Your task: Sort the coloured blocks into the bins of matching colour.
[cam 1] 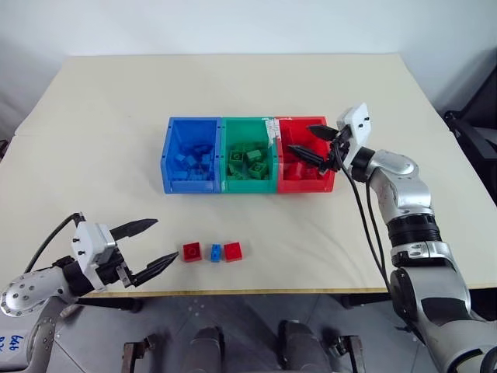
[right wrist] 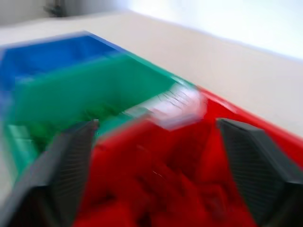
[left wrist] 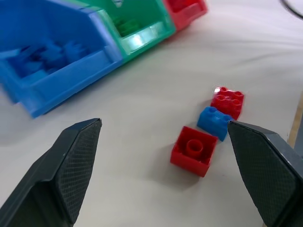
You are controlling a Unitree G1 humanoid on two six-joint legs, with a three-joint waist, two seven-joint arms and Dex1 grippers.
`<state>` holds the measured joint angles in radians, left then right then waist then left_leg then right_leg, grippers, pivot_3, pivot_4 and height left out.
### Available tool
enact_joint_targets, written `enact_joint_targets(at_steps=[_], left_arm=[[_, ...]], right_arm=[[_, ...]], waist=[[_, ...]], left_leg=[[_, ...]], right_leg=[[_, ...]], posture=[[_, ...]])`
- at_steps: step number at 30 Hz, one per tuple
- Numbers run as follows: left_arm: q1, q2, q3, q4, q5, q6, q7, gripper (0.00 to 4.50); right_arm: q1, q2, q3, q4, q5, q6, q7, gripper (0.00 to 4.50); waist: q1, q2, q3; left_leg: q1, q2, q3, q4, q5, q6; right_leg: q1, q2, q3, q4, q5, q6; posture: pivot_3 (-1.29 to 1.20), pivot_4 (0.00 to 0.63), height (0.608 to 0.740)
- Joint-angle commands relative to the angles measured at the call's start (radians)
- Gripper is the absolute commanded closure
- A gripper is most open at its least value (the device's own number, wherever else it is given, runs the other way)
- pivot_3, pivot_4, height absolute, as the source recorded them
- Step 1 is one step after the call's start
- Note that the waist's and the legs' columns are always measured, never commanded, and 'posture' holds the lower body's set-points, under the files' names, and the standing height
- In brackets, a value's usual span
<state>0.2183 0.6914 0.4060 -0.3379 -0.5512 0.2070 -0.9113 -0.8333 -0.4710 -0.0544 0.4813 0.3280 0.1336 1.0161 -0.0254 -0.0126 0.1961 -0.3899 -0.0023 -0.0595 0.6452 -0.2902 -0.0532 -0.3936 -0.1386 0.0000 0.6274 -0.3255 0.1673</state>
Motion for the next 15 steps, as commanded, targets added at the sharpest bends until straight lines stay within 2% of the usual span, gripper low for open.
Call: enact_joint_targets(at_steps=[1,5,9,15], left_arm=[[0.028,0.030,0.045,0.042,0.012,-0.033,-0.044,0.00],[0.020,0.088,0.090,0.187,0.050,-0.110,-0.114,0.00],[-0.027,0.130,0.083,0.277,0.070,-0.165,-0.167,0.00],[-0.218,0.154,-0.160,0.076,0.087,-0.013,-0.150,0.00]], right_arm=[[0.123,-0.094,-0.012,-0.215,0.086,0.050,0.163,0.05],[0.376,-0.196,-0.017,-0.436,0.149,0.020,0.317,0.05],[0.545,-0.262,-0.035,-0.492,0.133,-0.077,0.393,0.05],[0.715,-0.282,-0.070,-0.594,0.150,-0.081,0.358,0.05]], waist=[[0.004,0.000,0.000],[0.011,0.000,0.000],[0.011,0.000,0.000],[0.024,0.000,0.000]], left_leg=[[0.000,0.000,0.000,0.001,-0.001,0.001],[0.000,0.000,0.001,0.002,-0.004,0.002],[0.001,0.000,0.002,0.002,-0.005,0.005],[0.002,0.000,0.003,0.004,-0.005,0.005]], right_leg=[[0.000,0.000,0.000,0.000,0.000,0.000],[0.002,0.000,0.000,-0.002,0.000,0.000],[0.001,0.000,0.000,-0.004,0.000,0.000],[0.002,0.000,0.002,-0.003,0.000,0.001]], posture=[[0.00,0.150,0.740],[0.00,0.150,0.740],[0.00,0.150,0.740],[0.00,0.150,0.740]])
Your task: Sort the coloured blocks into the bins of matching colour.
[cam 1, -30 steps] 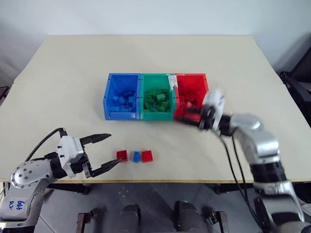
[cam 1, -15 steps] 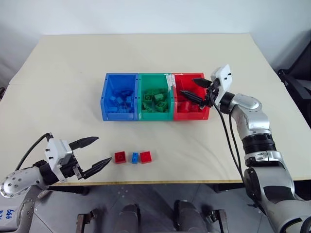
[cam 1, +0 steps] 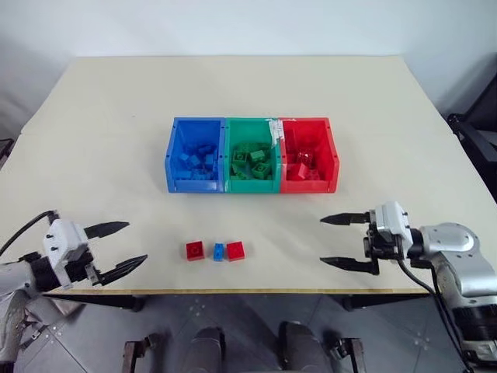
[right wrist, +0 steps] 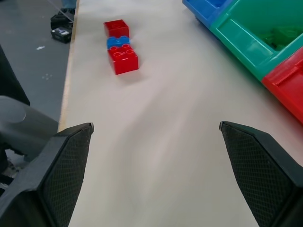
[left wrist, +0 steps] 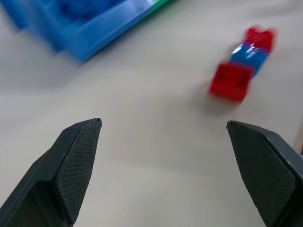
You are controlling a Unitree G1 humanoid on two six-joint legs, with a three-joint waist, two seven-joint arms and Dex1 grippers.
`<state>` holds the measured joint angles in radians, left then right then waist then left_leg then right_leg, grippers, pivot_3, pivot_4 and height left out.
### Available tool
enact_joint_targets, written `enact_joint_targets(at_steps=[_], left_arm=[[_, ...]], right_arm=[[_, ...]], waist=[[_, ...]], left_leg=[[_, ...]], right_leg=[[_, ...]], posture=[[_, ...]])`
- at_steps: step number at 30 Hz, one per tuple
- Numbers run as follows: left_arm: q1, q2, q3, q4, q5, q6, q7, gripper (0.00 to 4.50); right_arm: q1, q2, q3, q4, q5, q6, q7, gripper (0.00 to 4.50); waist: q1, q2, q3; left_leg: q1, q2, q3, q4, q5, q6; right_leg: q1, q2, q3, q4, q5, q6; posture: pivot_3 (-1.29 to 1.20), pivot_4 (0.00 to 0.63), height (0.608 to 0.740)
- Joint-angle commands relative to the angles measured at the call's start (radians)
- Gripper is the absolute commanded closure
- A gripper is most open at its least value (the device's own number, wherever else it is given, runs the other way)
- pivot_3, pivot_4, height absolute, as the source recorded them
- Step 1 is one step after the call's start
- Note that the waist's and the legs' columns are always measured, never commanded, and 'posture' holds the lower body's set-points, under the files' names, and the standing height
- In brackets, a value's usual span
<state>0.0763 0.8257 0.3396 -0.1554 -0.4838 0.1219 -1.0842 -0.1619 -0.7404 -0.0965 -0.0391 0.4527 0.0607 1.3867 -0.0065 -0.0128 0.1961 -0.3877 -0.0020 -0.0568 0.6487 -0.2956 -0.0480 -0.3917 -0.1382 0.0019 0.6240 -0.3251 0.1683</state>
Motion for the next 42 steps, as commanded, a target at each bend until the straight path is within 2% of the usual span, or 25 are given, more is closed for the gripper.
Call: enact_joint_targets(at_steps=[1,6,10,13,15,18,25,26,30,33,38,42], left_arm=[[-0.139,0.026,-0.158,-0.146,0.040,0.135,0.048,0.00],[-0.363,0.037,-0.409,-0.269,0.098,0.429,0.112,0.00],[-0.518,-0.046,-0.612,-0.231,0.173,0.552,0.138,0.00],[-0.565,-0.038,-0.722,-0.195,0.261,0.616,0.145,0.00],[-0.581,-0.083,-0.722,-0.167,0.261,0.614,0.168,0.00],[-0.587,-0.109,-0.738,-0.156,0.275,0.609,0.165,0.60],[-0.601,-0.161,-0.731,-0.113,0.308,0.559,0.180,2.90],[-0.614,-0.177,-0.724,-0.101,0.307,0.545,0.179,3.03],[-0.727,-0.311,-0.653,-0.016,0.253,0.473,0.192,3.03],[-0.817,-0.382,-0.626,0.087,0.272,0.403,0.212,3.03],[-1.079,-0.539,-0.570,0.499,0.341,0.172,0.331,3.03],[-1.230,-0.637,-0.535,0.816,0.368,-0.016,0.359,3.03]], right_arm=[[0.066,-0.009,-0.032,-0.101,0.034,0.006,-0.028,0.05],[0.139,-0.020,-0.045,-0.189,0.048,0.053,-0.076,0.05],[0.170,-0.014,-0.065,-0.228,0.051,0.076,-0.126,0.05],[0.192,-0.011,-0.072,-0.269,0.054,0.090,-0.164,0.05],[0.212,-0.007,-0.079,-0.297,0.055,0.095,-0.193,0.05],[0.247,-0.006,-0.085,-0.329,0.054,0.099,-0.223,0.00],[0.308,0.001,-0.108,-0.364,0.050,0.089,-0.285,0.00],[0.312,0.006,-0.110,-0.366,0.051,0.088,-0.297,0.00],[0.333,0.060,-0.152,-0.377,0.066,0.083,-0.394,0.00],[0.344,0.127,-0.194,-0.397,0.089,0.087,-0.488,0.00],[0.375,0.281,-0.263,-0.481,0.081,0.074,-0.708,0.00],[0.406,0.313,-0.261,-0.537,0.073,0.105,-0.791,0.00]], waist=[[0.007,0.000,0.000],[0.007,0.000,0.000],[0.003,0.000,0.000],[0.004,0.000,0.000],[0.006,0.000,0.000],[0.011,0.000,0.000],[0.017,0.000,0.000],[0.018,0.000,0.000],[0.037,-0.001,0.000],[0.033,-0.001,0.000],[0.033,-0.001,0.000],[0.031,-0.001,0.000]], left_leg=[[0.000,0.000,0.000,0.000,0.001,-0.002],[0.000,0.000,0.000,0.001,0.002,-0.003],[0.001,0.000,0.000,0.000,0.002,-0.003],[0.000,0.000,0.000,0.001,0.002,-0.003],[0.000,0.000,0.000,0.000,0.002,-0.003],[0.000,0.000,0.000,0.002,0.002,-0.003],[0.000,0.000,0.000,0.002,0.002,-0.003],[0.000,0.000,0.000,0.003,0.002,-0.003],[-0.001,0.000,-0.001,0.006,0.002,-0.003],[-0.002,-0.001,-0.001,0.008,0.002,-0.003],[-0.002,-0.001,-0.001,0.007,0.002,-0.003],[-0.002,-0.002,0.000,0.007,0.002,-0.003]], right_leg=[[0.000,0.000,0.001,0.000,0.000,0.000],[0.000,0.000,0.001,0.003,0.000,0.001],[0.000,0.002,0.004,0.004,0.000,0.001],[0.000,0.002,0.004,0.003,0.000,0.001],[0.000,0.003,0.004,0.003,0.000,0.001],[0.000,0.002,0.004,0.001,0.000,0.001],[0.000,0.002,0.004,0.001,0.000,0.001],[0.000,0.002,0.004,0.001,0.000,0.001],[0.000,0.002,0.004,0.002,0.001,0.001],[0.000,0.002,0.004,0.001,0.001,0.002],[0.000,0.002,0.004,0.002,0.001,0.002],[0.000,0.002,0.004,0.002,0.002,0.003]], posture=[[0.00,0.150,0.740],[0.00,0.150,0.740],[0.00,0.150,0.740],[0.00,0.150,0.740],[0.00,0.150,0.740],[0.00,0.150,0.740],[0.00,0.150,0.740],[0.00,0.150,0.740],[0.00,0.150,0.740],[0.00,0.150,0.740],[0.00,0.150,0.740],[0.00,0.150,0.740]])
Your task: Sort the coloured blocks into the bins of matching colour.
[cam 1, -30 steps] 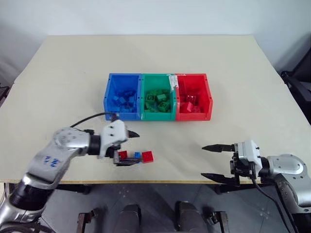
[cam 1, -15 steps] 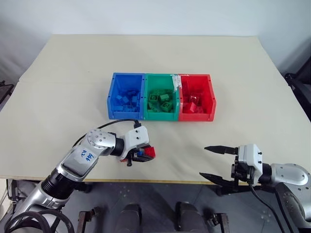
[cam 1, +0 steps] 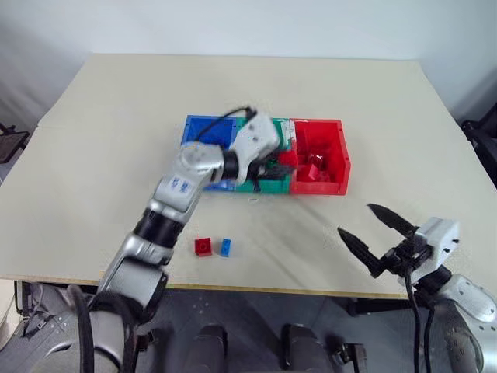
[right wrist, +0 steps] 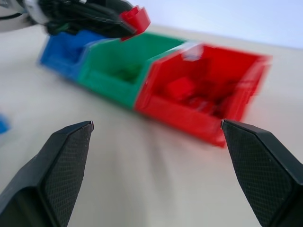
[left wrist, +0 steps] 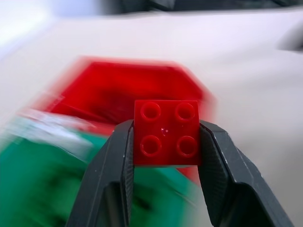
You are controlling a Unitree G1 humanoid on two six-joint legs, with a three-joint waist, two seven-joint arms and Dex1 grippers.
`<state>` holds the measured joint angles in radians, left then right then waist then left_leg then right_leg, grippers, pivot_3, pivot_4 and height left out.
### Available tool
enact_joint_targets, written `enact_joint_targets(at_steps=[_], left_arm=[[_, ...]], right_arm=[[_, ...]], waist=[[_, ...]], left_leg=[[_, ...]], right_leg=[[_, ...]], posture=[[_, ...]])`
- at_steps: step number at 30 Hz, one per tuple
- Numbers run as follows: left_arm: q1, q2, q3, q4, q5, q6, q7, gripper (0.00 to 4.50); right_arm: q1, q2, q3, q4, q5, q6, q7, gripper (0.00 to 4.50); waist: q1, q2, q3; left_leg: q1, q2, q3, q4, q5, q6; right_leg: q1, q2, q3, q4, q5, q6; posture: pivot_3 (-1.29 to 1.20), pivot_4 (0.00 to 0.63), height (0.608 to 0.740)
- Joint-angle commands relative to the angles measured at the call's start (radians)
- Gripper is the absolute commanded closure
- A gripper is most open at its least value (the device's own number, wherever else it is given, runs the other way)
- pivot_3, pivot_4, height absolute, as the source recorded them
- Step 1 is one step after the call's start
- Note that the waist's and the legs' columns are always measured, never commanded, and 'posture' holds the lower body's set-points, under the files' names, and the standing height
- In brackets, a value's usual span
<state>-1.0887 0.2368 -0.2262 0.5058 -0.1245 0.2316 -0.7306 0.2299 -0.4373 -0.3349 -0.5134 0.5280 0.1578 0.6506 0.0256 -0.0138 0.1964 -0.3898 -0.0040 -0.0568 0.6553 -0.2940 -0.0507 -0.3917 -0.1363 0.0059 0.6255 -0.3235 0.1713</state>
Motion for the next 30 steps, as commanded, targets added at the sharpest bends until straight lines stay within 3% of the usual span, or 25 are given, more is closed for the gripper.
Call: enact_joint_targets(at_steps=[1,2,8,11,12,17,20,23,25,30], left_arm=[[-0.087,-0.063,0.040,0.203,0.009,-0.157,-0.008,3.03],[-0.113,-0.086,0.052,0.261,0.007,-0.186,-0.010,3.03],[-0.194,-0.156,0.109,0.486,0.008,-0.320,-0.025,1.14],[-0.185,-0.138,0.118,0.495,0.020,-0.368,-0.048,0.18],[-0.169,-0.124,0.125,0.470,0.014,-0.378,-0.065,0.05],[-0.001,0.004,0.147,0.215,-0.027,-0.378,-0.193,0.05],[0.166,0.128,0.214,-0.001,-0.101,-0.318,-0.258,0.05],[0.438,0.310,0.325,-0.252,-0.266,-0.224,-0.436,0.05],[0.600,0.411,0.407,-0.362,-0.310,-0.187,-0.457,0.05],[0.833,0.512,0.549,-0.492,-0.381,-0.135,-0.445,0.05]], right_arm=[[0.017,0.010,-0.020,-0.067,-0.004,0.008,-0.065,0.00],[0.020,0.012,-0.018,-0.071,-0.012,0.002,-0.077,0.00],[0.029,0.018,0.003,-0.091,-0.032,-0.016,-0.104,0.00],[0.007,0.018,0.028,-0.076,-0.038,-0.024,-0.095,0.00],[-0.002,0.015,0.037,-0.067,-0.038,-0.028,-0.086,0.00],[-0.065,-0.031,0.069,0.000,-0.034,-0.044,0.004,0.00],[-0.127,-0.082,0.090,0.067,-0.030,-0.058,0.091,0.00],[-0.192,-0.162,0.141,0.147,-0.039,-0.070,0.233,0.00],[-0.226,-0.208,0.179,0.185,-0.038,-0.073,0.320,0.00],[-0.314,-0.255,0.245,0.248,-0.038,-0.060,0.437,0.00]], waist=[[-0.003,0.000,0.000],[-0.004,0.000,0.000],[-0.003,0.000,0.000],[-0.005,0.000,0.000],[-0.005,0.000,0.000],[-0.022,0.000,0.000],[-0.038,0.001,0.000],[-0.055,0.001,-0.001],[-0.066,0.001,-0.001],[-0.025,0.001,0.000]], left_leg=[[0.000,0.000,0.000,-0.001,0.000,0.000],[0.000,0.000,0.001,-0.002,0.000,0.000],[0.000,0.000,0.001,-0.003,0.000,0.000],[0.000,0.000,0.001,-0.004,0.000,0.000],[0.000,0.000,0.001,-0.004,0.000,0.000],[0.001,0.001,0.001,-0.004,0.000,0.000],[0.001,0.001,0.001,-0.005,0.000,0.000],[0.001,0.002,0.000,-0.006,0.000,0.000],[0.003,0.002,0.001,-0.006,0.000,0.000],[0.001,0.003,-0.001,-0.003,0.000,0.000]], right_leg=[[0.000,0.000,0.000,0.000,0.000,0.000],[0.000,0.000,0.000,0.001,0.000,0.000],[-0.001,0.000,0.000,0.000,0.000,0.000],[-0.001,0.000,0.000,0.001,0.000,0.000],[-0.001,0.000,0.000,0.001,0.000,0.000],[-0.001,0.000,0.000,0.001,0.000,0.000],[-0.001,0.000,0.000,0.001,0.000,0.000],[-0.001,0.001,0.000,0.002,0.000,0.000],[-0.001,0.001,0.001,0.001,0.000,-0.001],[0.001,0.000,-0.002,0.001,0.000,-0.001]], posture=[[0.00,0.150,0.740],[0.00,0.150,0.740],[0.00,0.150,0.740],[0.00,0.150,0.740],[0.00,0.150,0.740],[0.00,0.150,0.740],[0.00,0.150,0.740],[0.00,0.150,0.740],[0.00,0.150,0.740],[0.00,0.150,0.740]])
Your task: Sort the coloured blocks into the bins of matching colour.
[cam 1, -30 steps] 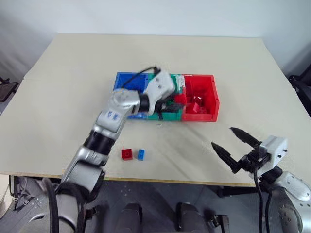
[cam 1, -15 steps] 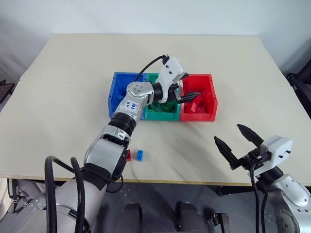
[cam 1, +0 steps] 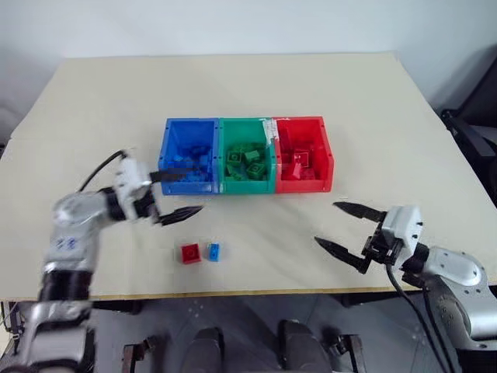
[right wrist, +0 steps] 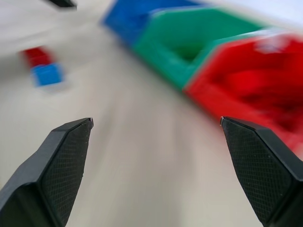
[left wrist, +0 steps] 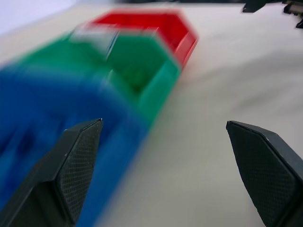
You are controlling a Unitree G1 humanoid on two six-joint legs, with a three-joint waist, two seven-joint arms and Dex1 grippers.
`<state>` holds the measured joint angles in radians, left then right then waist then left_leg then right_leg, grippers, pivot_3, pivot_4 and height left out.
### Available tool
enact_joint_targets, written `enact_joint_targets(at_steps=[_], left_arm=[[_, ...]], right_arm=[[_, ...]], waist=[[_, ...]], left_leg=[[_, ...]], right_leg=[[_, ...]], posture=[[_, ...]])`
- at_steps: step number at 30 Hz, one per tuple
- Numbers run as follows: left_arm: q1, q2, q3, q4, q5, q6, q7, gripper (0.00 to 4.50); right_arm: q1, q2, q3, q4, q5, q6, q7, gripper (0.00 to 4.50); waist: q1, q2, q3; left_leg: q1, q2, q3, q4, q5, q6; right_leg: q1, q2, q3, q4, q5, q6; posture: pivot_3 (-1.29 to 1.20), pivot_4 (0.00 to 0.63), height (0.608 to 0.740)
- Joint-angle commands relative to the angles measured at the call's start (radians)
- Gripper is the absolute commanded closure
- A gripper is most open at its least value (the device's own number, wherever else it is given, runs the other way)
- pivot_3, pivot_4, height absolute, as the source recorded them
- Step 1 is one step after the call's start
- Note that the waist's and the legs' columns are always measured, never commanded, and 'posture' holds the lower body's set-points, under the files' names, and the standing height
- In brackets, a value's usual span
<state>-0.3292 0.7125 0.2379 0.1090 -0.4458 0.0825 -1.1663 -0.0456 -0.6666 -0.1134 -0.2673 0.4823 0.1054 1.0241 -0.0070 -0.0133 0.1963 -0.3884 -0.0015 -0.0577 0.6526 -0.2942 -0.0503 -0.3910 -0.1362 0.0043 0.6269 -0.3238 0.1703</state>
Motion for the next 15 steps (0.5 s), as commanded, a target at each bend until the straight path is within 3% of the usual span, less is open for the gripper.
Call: enact_joint_targets(at_steps=[1,4,6,11,15], left_arm=[[0.113,0.050,0.108,-0.112,-0.067,0.022,-0.011,0.05],[0.289,0.085,0.170,-0.134,-0.031,0.003,-0.009,0.05],[0.325,0.092,0.158,-0.160,-0.017,-0.009,-0.003,0.05],[0.239,0.073,0.001,-0.298,-0.010,0.029,0.018,0.05],[0.154,0.070,-0.146,-0.327,0.048,0.032,0.001,0.05]], right_arm=[[-0.059,-0.030,0.036,0.010,0.011,0.001,0.082,0.00],[-0.145,-0.040,0.104,0.029,0.001,0.027,0.144,0.00],[-0.169,-0.041,0.118,0.041,-0.001,0.035,0.157,0.00],[-0.181,-0.054,0.102,0.055,-0.008,0.065,0.144,0.00],[-0.146,-0.065,0.083,0.034,-0.008,0.077,0.130,0.00]], waist=[[0.008,0.000,0.000],[0.004,0.000,0.000],[0.007,0.000,0.000],[0.034,-0.001,0.000],[0.027,0.000,0.000]], left_leg=[[0.000,-0.001,0.000,0.001,0.000,0.000],[0.002,-0.001,0.001,0.001,-0.002,0.003],[0.002,0.000,0.001,0.000,-0.002,0.003],[0.001,0.000,0.000,0.002,-0.002,0.002],[0.001,-0.001,0.001,0.001,0.000,0.000]], right_leg=[[0.001,0.000,0.000,-0.001,0.000,0.000],[0.001,-0.001,0.001,-0.001,0.000,0.000],[0.000,0.000,0.001,-0.001,0.000,-0.001],[0.000,0.000,0.000,-0.001,0.000,-0.001],[0.000,0.000,0.001,0.000,0.001,-0.001]], posture=[[0.00,0.150,0.740],[0.00,0.150,0.740],[0.00,0.150,0.740],[0.00,0.150,0.740],[0.00,0.150,0.740]])
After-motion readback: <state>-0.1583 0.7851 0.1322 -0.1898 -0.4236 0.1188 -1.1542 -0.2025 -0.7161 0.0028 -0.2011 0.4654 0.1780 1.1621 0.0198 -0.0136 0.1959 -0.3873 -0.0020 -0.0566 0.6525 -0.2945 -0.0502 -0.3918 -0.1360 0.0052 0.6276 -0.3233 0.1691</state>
